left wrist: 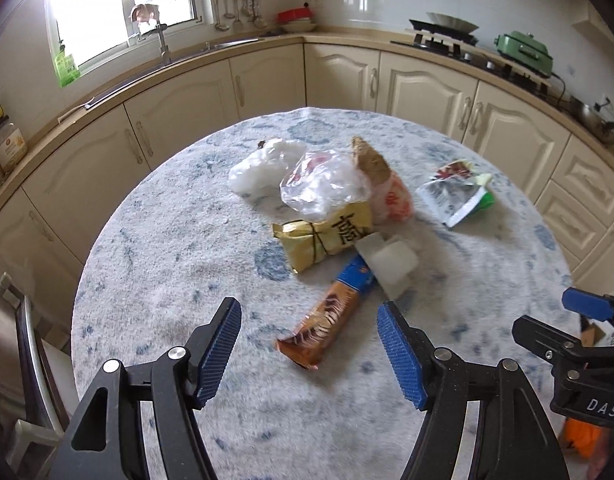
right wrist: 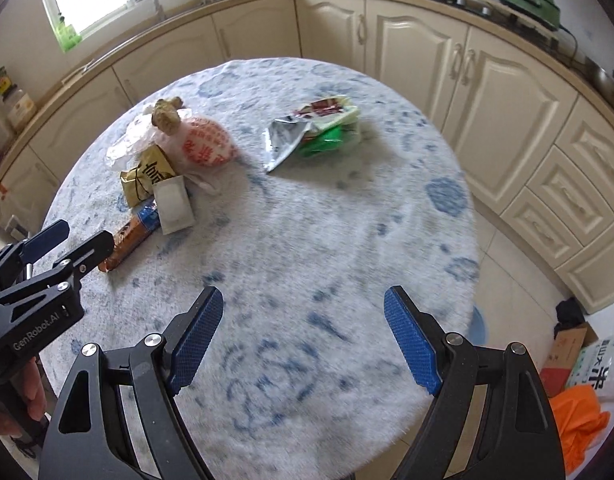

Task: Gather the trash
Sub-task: 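Grasp the blue chocolate bar with left tool while right tool grasps the small white box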

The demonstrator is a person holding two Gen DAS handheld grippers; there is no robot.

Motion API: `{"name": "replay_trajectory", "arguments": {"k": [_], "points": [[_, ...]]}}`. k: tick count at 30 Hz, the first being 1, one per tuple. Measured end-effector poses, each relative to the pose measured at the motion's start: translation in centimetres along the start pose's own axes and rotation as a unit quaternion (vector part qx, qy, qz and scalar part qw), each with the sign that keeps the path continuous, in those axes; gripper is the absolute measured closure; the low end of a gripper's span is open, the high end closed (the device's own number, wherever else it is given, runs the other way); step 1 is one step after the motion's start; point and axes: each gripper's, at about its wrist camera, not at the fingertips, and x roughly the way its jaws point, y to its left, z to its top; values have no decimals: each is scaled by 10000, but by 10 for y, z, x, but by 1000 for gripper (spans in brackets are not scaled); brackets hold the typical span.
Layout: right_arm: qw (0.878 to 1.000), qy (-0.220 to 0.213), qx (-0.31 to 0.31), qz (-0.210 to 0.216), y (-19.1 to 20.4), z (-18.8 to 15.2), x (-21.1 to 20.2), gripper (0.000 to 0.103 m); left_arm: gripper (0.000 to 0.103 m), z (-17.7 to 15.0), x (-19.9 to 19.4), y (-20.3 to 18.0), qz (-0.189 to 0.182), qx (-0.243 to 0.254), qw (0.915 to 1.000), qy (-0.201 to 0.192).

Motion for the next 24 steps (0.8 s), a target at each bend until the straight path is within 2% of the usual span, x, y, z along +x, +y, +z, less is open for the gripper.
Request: {"name": "replay_trajectory", "arguments": {"k": [2, 5, 7, 9, 12, 15, 19, 24], "points": [[10000, 71, -56, 27, 7, 8, 11, 18, 37, 5, 14, 0, -40, 79, 9999, 105], [9997, 186, -131, 70, 15, 17, 26, 19, 43, 9, 36, -4, -31, 240, 9994, 257], [9995, 273, -152, 92, 18, 21, 36, 19, 56, 10, 49, -6, -118, 293, 9988, 373], [9993, 336, -154, 107, 19, 24, 42, 19, 73, 10, 53, -8, -346, 318, 9985, 288], [9992, 332, -212, 43, 24, 28, 46, 18, 84, 11, 56, -12, -377, 390, 9982, 250], [9988, 284, -322, 219, 31, 32, 42, 19, 87, 6, 51, -4, -358, 136, 9988, 298], [9976, 136, -597, 336, 46, 37, 35, 19, 88, -4, 41, 16, -278, -459, 9980, 324], [9932, 50, -1025, 551, 78, 49, 37, 19, 86, -13, 28, 36, 87, -1057, 9939, 289]]}}
